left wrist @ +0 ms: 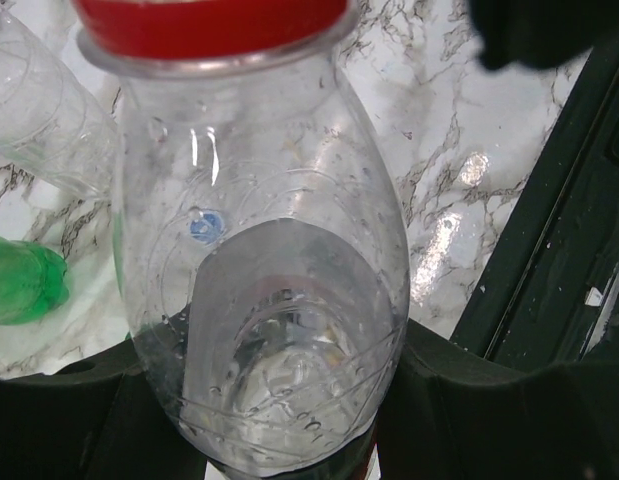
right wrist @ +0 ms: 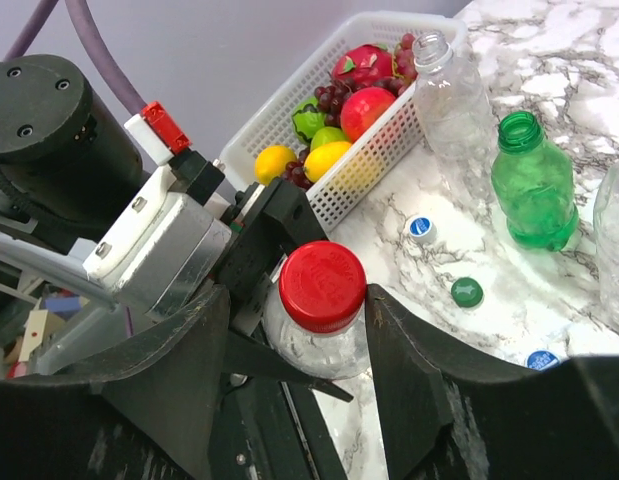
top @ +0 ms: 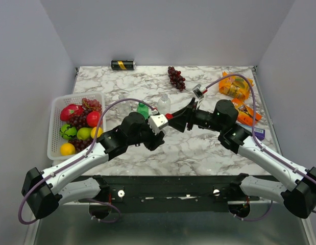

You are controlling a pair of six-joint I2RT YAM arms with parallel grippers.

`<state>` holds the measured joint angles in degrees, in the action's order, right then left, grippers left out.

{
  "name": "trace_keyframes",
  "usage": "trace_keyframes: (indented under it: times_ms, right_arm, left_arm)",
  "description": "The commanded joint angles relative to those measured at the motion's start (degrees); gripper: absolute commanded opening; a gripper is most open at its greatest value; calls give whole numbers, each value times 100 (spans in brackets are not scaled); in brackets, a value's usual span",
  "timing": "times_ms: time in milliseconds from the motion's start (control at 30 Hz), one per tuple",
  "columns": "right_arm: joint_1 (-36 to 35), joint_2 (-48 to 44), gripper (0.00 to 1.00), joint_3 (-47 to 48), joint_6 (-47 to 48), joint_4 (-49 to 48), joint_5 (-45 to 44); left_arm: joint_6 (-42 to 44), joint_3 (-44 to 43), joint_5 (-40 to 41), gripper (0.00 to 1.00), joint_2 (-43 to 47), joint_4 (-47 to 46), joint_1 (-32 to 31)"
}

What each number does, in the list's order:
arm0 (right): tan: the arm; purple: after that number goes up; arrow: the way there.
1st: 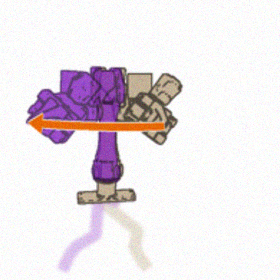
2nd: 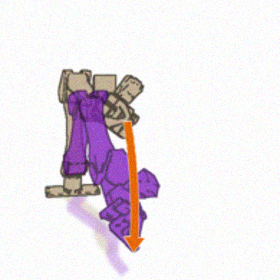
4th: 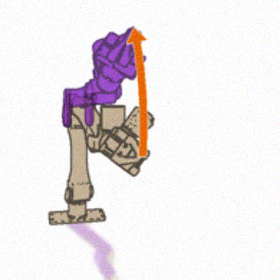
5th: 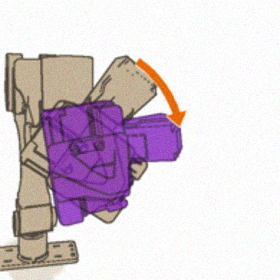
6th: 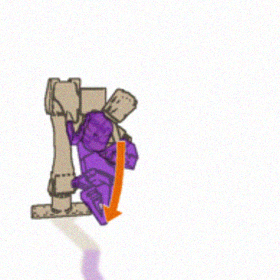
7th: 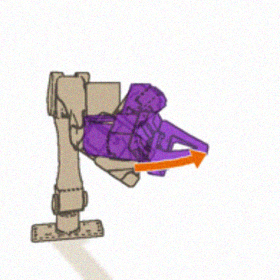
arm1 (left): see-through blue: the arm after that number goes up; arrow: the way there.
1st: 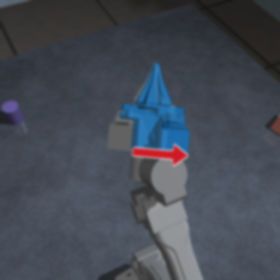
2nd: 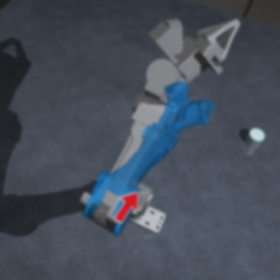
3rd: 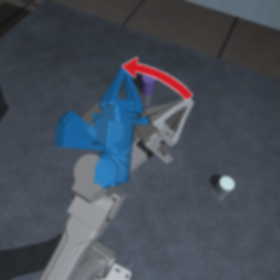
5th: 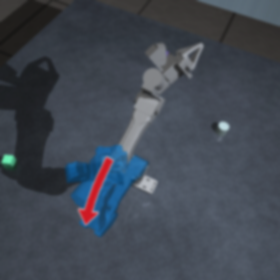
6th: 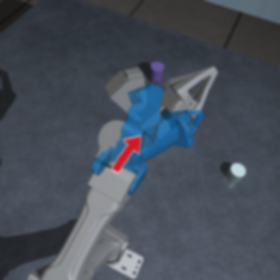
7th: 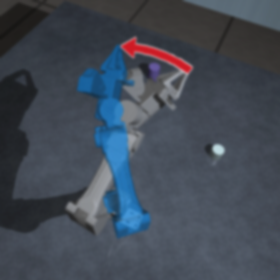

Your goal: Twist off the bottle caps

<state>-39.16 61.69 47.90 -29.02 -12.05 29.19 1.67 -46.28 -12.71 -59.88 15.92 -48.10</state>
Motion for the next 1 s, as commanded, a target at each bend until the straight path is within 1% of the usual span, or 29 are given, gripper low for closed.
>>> trace_keyframes:
  times_ms: [0, 267, 433, 500, 567, 600, 633, 733, 767, 867, 967]
  right_arm:
    - [-110, 36, 63, 299, 124, -157, -27]
    - [-136, 159, 60, 334, 150, -175, 78]
    - [-145, 142, 58, 308, 273, 18, -27]
    - [-145, 115, 52, 264, 344, 80, -97]
    - [-145, 89, 45, 211, 370, 115, -150]
    - [-145, 71, 39, 202, 379, 124, -168]
    - [-145, 36, 37, 185, 379, 142, -212]
    - [-136, -174, 34, 158, 414, 282, -633]
    - [-136, -227, 34, 184, 545, 483, -921]
    - [-57, -446, 34, 378, 835, 887, -1335]
    - [57, -649, 34, 536, 967, 1090, -1512]
  left_arm:
    - [-18, -197, -65, 37, -85, -107, -42]
    - [-18, -197, -74, 37, -147, -98, -59]
    - [-9, -188, -109, 37, -138, -124, -59]
    - [0, -188, -100, 37, -112, -142, -59]
    - [8, -171, -109, 37, -103, -160, -59]
    - [17, -153, -109, 37, -94, -168, -60]
    - [9, -153, -118, 37, -86, -168, -60]
    - [35, -144, -153, 37, -112, -168, -60]
    - [35, -144, -162, 37, -112, -168, -51]
    - [35, -144, -162, 36, -138, -168, -51]
    - [35, -153, -170, 36, -147, -160, -59]
